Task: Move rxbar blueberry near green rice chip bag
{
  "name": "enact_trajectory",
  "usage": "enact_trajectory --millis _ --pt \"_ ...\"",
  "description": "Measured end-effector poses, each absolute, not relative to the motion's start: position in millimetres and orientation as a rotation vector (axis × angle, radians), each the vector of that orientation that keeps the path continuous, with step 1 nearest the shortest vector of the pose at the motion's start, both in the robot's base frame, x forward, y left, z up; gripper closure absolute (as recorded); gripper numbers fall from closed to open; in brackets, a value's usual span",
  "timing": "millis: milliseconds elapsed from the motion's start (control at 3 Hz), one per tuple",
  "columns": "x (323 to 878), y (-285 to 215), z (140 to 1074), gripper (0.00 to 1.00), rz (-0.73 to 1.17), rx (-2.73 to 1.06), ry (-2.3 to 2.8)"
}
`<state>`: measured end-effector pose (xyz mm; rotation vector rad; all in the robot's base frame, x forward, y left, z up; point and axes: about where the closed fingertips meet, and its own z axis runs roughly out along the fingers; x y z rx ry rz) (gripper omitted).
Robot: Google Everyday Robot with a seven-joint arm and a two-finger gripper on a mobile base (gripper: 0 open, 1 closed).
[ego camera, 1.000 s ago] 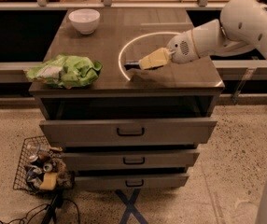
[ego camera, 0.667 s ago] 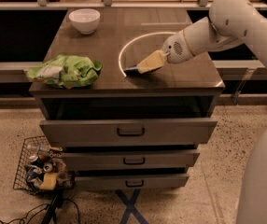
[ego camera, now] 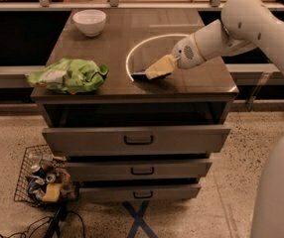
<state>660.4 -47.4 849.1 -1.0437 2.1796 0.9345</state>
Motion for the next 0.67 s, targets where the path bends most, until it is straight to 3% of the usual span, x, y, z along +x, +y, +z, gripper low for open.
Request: enact_trajectory --millis 667 --pt "660.2 -42.1 846.0 0.05 0.943 -1.052 2.181"
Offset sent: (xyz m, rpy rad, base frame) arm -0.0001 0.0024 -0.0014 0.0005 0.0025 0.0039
